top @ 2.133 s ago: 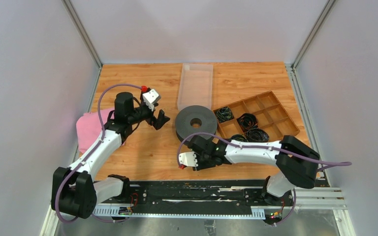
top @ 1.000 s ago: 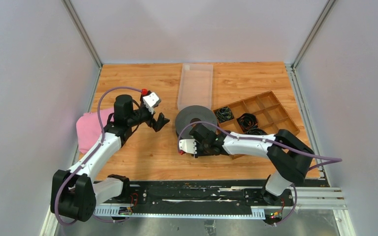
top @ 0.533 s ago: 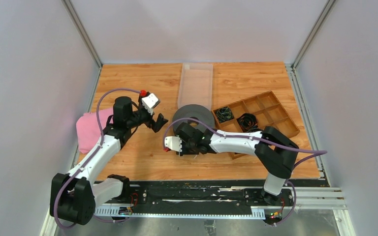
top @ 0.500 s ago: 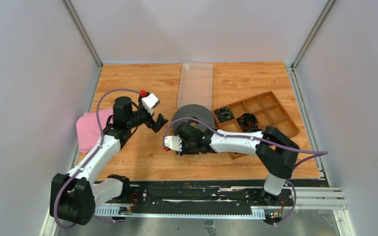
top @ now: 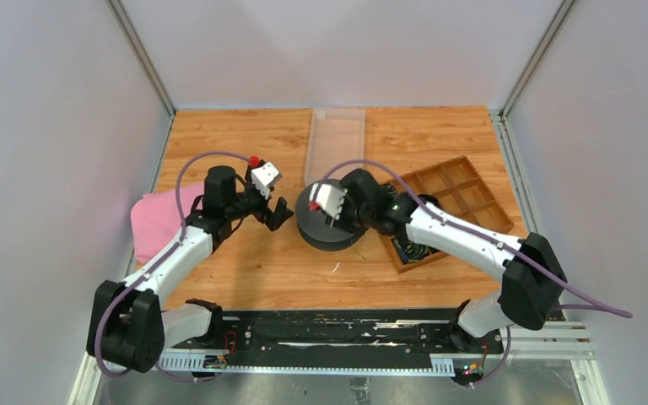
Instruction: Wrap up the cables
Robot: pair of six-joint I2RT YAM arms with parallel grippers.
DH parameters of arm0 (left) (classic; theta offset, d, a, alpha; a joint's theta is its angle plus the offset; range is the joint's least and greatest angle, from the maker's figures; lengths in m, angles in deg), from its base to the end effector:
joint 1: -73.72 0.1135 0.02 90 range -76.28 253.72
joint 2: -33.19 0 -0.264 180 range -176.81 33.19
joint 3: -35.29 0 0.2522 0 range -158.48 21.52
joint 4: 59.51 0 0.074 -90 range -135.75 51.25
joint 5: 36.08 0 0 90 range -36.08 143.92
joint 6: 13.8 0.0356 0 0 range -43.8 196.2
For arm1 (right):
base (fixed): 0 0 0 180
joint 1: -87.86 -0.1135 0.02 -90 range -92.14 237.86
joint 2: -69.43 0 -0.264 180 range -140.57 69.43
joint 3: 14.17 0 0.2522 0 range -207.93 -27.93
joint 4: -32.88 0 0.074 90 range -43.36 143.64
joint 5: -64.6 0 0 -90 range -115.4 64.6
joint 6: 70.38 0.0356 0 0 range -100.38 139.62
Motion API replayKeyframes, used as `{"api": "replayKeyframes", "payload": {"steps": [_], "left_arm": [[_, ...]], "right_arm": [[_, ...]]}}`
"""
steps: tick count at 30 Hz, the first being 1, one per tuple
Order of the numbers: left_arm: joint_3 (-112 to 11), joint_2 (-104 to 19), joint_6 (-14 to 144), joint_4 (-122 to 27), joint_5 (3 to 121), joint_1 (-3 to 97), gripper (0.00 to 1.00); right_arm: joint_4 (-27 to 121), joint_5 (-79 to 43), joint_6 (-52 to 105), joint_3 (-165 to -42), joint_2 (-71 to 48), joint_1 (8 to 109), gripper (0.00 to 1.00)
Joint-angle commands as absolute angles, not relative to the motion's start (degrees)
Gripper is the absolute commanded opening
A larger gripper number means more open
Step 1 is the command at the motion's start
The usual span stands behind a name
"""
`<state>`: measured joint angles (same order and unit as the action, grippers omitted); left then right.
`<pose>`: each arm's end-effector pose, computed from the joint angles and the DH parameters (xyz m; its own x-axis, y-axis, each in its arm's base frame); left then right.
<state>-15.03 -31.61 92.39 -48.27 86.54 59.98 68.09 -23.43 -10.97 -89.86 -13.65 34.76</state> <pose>0.2339 -0.0769 0.2442 -0.2175 0.2949 -0.9304 0.7627 0.6462 0.0265 0.1905 0.2558 0.2690 0.0646 -0.7610 -0.6455 -0.9079 0.2237 -0.3546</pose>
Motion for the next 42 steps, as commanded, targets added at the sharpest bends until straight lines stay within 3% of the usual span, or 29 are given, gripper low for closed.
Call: {"api": "replayKeyframes", "payload": {"steps": [1, 12, 22, 34, 42], "left_arm": [[-18.19, -35.72, 89.44, -48.73, 84.60, 57.61, 0.98], [-24.54, -47.66, 78.85, -48.59, 82.26, 54.81, 0.98], [-25.97, -51.25, 75.23, -45.14, 78.61, 54.20, 0.98], [-29.70, -55.43, 74.26, -43.05, 79.95, 54.13, 0.99], [-29.54, -56.09, 77.29, -39.55, 86.27, 53.99, 0.91]], "right_arm": [[74.14, -20.79, -3.14, -95.06, -16.69, 44.40, 0.39], [76.82, -13.49, 3.65, -102.41, -26.43, 56.58, 0.43], [78.30, -7.23, 8.73, -109.08, -33.38, 58.96, 0.55], [80.21, -8.95, 9.48, -108.45, -35.19, 59.02, 0.55], [80.88, -7.29, 10.62, -109.61, -38.42, 58.84, 0.52]]}}
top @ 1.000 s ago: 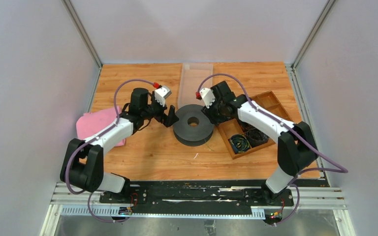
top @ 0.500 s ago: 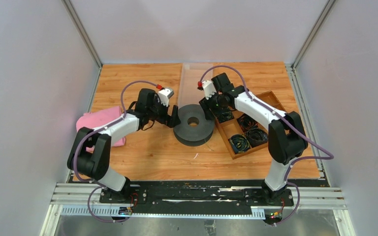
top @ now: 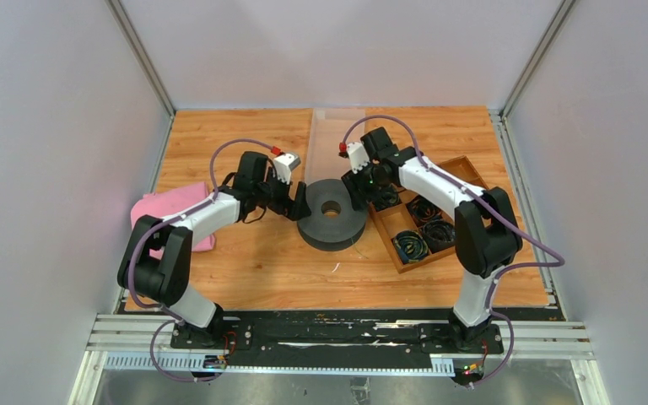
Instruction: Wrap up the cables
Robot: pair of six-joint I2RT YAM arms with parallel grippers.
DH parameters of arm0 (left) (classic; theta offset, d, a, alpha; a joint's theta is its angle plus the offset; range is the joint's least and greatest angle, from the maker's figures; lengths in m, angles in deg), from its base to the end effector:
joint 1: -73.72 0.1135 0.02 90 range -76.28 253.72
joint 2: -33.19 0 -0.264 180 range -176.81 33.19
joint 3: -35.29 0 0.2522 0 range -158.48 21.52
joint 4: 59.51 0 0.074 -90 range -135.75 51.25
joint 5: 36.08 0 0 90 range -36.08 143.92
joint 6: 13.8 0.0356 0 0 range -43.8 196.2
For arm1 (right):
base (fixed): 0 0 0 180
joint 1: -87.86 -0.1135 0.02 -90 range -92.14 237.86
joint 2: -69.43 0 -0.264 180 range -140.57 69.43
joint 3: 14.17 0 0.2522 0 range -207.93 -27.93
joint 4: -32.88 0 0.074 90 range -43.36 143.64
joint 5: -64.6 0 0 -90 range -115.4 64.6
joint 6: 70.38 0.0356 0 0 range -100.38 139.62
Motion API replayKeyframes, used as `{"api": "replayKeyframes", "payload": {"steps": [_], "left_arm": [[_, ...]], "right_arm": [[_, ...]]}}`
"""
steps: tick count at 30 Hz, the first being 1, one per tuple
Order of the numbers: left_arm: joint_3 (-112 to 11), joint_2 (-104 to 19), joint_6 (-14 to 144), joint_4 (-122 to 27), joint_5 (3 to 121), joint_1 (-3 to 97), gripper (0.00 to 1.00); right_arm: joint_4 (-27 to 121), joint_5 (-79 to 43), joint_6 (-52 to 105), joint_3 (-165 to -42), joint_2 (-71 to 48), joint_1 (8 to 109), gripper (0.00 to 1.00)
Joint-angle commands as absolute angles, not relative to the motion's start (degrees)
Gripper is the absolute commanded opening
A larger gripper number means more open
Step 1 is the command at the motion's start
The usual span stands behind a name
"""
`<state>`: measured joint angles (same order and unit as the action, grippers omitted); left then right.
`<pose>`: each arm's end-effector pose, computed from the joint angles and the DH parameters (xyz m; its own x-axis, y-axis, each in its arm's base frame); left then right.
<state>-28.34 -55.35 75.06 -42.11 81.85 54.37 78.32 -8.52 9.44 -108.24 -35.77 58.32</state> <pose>0.2964 -0.1218 0.2002 -0.6473 0.2087 -0.7331 0.6068 0.7231 -0.3299 0.3396 0.2043 0.2294 -0.6067 -0.5382 -0.5851 -0.7297 0.6691 0.1411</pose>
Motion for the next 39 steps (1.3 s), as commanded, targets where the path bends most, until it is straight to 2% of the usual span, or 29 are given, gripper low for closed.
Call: {"api": "replayKeyframes", "payload": {"steps": [1, 12, 25, 33, 36, 39], "left_arm": [[-29.54, -56.11, 77.70, -38.91, 87.09, 54.03, 0.90], [-28.14, -52.93, 86.05, -31.01, 92.29, 52.15, 0.81], [-23.71, -44.42, 101.55, -18.03, 95.29, 46.64, 0.80], [-24.26, -36.01, 111.85, -11.47, 93.69, 46.48, 0.90], [-26.05, -34.63, 107.30, -13.72, 89.91, 46.91, 0.93], [-26.18, -34.36, 100.22, -21.98, 87.66, 48.22, 0.94]], "right_arm": [[81.12, -6.99, 10.71, -110.11, -38.94, 58.78, 0.52], [81.71, -3.06, 9.77, -116.41, -43.78, 57.74, 0.44], [85.94, 2.35, 4.39, -128.80, -52.60, 54.08, 0.40], [90.01, -4.92, 2.01, -129.17, -45.75, 55.53, 0.44], [91.16, -5.94, 0.98, -125.48, -41.57, 56.08, 0.44], [91.23, -5.54, 0.54, -120.21, -37.74, 56.52, 0.45]]}}
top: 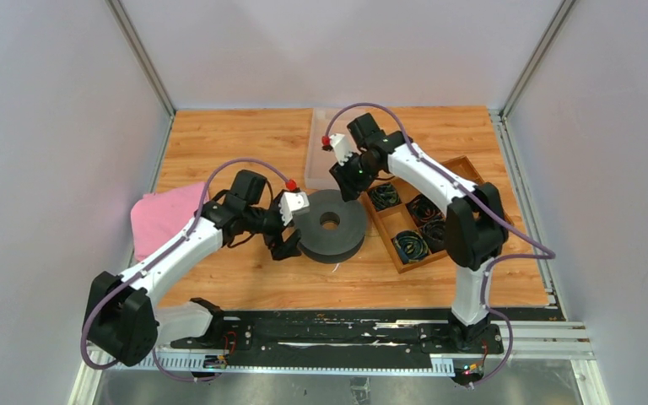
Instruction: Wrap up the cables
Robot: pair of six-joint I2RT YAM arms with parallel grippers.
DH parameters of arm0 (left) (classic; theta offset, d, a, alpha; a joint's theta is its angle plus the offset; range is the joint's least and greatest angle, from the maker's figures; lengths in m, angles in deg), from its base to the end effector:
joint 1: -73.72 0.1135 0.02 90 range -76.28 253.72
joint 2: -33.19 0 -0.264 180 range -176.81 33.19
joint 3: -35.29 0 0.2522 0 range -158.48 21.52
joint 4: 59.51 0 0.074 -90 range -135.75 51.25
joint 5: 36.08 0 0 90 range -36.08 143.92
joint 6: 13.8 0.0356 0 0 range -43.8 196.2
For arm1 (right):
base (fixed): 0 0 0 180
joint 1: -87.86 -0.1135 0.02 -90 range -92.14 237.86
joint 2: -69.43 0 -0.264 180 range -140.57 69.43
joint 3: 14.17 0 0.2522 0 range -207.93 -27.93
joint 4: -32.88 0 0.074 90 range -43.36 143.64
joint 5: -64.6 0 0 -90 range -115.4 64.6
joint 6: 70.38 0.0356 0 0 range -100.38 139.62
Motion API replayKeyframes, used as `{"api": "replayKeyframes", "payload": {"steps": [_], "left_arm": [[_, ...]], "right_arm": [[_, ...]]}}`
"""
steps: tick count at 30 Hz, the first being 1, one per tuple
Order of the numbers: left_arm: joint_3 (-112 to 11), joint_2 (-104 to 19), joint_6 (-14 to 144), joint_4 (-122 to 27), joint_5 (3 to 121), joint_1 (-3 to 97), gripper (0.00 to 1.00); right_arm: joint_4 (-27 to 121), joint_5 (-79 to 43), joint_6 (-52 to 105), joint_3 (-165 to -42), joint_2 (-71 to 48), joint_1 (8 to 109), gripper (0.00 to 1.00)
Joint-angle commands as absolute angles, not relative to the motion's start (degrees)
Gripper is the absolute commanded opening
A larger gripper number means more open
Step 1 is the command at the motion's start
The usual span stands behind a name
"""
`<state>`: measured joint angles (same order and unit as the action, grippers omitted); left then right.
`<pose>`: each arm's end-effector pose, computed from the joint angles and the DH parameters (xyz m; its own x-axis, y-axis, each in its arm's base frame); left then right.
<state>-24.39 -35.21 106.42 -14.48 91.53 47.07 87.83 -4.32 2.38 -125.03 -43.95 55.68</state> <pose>0.1981 -0.1237 0.2383 -0.2816 0.5875 -0.7587 0.9485 0.2899 -0.1277 0.3608 0.2422 0.2543 -0.4857 -0.6324 -0.6035 -0.8424 0.5228 0.1302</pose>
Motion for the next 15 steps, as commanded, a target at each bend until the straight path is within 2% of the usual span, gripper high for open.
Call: {"api": "replayKeyframes", "payload": {"steps": [1, 5, 15], "left_arm": [[-26.05, -34.55, 97.80, -25.02, 85.85, 48.66, 0.94], [-27.36, -37.81, 90.49, -33.50, 79.99, 49.70, 0.96], [-35.11, -51.95, 80.82, -38.27, 77.17, 50.45, 0.92]], "right_arm": [[91.14, -5.23, 0.37, -118.49, -36.57, 56.71, 0.45], [91.10, -4.02, 0.13, -113.03, -33.24, 57.23, 0.45], [88.55, -0.41, 0.89, -104.59, -32.07, 57.63, 0.44]]}}
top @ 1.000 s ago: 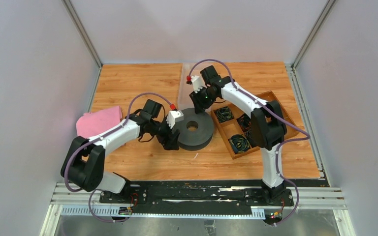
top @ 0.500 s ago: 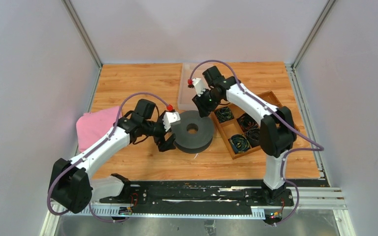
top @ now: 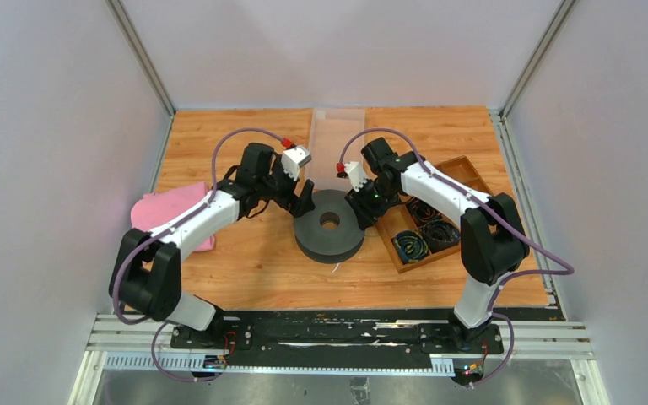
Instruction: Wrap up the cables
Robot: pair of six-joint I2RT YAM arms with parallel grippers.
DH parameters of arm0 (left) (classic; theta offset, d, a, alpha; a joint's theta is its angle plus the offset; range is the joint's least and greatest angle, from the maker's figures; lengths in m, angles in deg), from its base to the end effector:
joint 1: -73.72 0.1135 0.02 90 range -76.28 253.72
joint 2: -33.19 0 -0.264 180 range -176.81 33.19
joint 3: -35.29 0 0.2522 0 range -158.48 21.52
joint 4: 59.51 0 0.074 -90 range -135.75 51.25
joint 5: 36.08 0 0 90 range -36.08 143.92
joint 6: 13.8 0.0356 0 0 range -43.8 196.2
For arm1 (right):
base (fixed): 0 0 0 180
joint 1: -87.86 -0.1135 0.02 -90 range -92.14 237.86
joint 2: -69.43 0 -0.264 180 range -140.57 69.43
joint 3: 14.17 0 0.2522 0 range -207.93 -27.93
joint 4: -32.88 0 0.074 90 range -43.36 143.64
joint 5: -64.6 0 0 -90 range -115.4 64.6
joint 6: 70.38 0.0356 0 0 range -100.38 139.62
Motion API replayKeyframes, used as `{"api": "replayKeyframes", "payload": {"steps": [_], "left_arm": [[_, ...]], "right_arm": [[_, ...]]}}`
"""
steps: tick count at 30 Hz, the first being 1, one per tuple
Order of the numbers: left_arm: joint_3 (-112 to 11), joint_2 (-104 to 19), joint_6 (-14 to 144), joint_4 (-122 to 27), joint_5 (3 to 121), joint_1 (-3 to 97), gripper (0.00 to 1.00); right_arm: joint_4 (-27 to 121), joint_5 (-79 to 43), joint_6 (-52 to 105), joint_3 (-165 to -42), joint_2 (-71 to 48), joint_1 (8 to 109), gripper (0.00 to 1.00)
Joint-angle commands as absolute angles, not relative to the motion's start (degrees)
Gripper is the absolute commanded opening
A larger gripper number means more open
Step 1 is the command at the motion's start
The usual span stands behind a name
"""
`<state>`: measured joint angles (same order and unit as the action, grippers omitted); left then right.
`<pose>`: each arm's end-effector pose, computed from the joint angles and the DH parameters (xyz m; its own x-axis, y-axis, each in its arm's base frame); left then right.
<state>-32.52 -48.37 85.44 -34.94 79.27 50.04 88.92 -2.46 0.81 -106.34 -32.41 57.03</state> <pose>0.2773 -0.1383 0.2489 -0.4528 0.3570 -0.8170 0.7531 0.6437 -0.1361 0.3078 0.1999 0.2322 -0.5443 -0.6707 -0.5039 -0.8294 0.5202 0.2037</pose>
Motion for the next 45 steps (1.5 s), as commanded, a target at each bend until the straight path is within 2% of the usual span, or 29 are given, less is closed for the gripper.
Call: {"api": "replayKeyframes", "payload": {"steps": [1, 18, 31, 45], "left_arm": [[-35.44, -52.94, 80.86, -38.20, 76.79, 50.45, 0.92], [-31.41, -55.41, 81.96, -32.55, 80.27, 49.78, 0.67], [-30.99, -57.62, 79.11, -32.89, 80.90, 45.59, 0.54], [-30.98, -57.80, 73.12, -36.30, 76.86, 37.40, 0.51]], "right_arm": [[88.14, -1.12, 1.45, -104.33, -32.41, 57.63, 0.44], [85.45, -6.58, 3.44, -108.26, -37.60, 57.81, 0.36], [85.38, -6.77, 1.99, -115.08, -43.80, 58.15, 0.31], [86.99, -6.33, -0.17, -124.12, -50.09, 59.04, 0.29]]}}
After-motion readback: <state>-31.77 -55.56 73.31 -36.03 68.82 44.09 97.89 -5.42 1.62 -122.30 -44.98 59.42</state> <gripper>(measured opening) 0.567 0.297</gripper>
